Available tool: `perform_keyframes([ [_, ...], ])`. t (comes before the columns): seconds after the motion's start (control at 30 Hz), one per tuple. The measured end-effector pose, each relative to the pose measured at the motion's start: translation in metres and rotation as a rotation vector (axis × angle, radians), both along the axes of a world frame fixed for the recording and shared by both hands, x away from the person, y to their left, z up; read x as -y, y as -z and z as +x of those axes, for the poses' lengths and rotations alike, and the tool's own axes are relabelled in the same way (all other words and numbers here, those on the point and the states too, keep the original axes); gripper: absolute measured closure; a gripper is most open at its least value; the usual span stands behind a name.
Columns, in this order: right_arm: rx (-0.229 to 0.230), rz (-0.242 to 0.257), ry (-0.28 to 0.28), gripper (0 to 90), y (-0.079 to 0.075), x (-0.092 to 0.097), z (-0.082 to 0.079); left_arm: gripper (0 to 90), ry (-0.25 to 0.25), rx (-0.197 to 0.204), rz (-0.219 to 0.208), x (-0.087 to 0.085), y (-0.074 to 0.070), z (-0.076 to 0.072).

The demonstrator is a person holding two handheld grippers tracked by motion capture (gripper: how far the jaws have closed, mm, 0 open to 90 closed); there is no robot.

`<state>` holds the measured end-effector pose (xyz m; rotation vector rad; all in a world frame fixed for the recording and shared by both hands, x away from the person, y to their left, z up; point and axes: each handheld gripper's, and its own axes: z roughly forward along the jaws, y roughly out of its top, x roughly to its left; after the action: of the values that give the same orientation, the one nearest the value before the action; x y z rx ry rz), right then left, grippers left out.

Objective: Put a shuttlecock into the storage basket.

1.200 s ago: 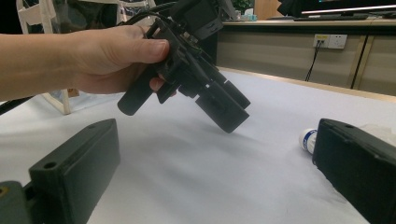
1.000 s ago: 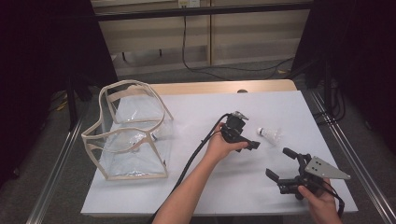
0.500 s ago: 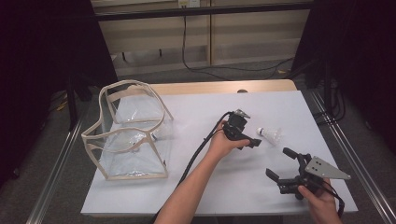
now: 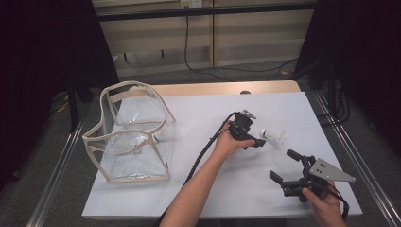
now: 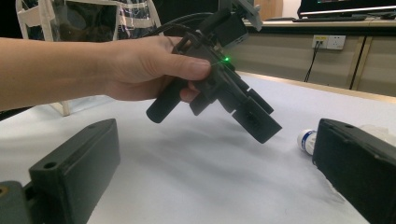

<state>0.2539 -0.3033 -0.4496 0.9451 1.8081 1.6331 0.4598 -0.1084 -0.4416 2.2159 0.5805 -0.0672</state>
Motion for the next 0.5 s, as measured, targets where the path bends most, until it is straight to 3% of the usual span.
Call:
perform_keyframes([
  [0.13, 0.001, 0.001, -0.001, 0.6, 0.0, 0.0, 0.0, 15.1, 0.016, 0.012, 0.011, 0.006, 0.0, 0.002],
  [0.5, -0.001, 0.002, 0.0, 0.6, 0.0, 0.001, 0.0, 16.2, 0.023, 0.004, -0.008, 0.013, 0.0, 0.003],
])
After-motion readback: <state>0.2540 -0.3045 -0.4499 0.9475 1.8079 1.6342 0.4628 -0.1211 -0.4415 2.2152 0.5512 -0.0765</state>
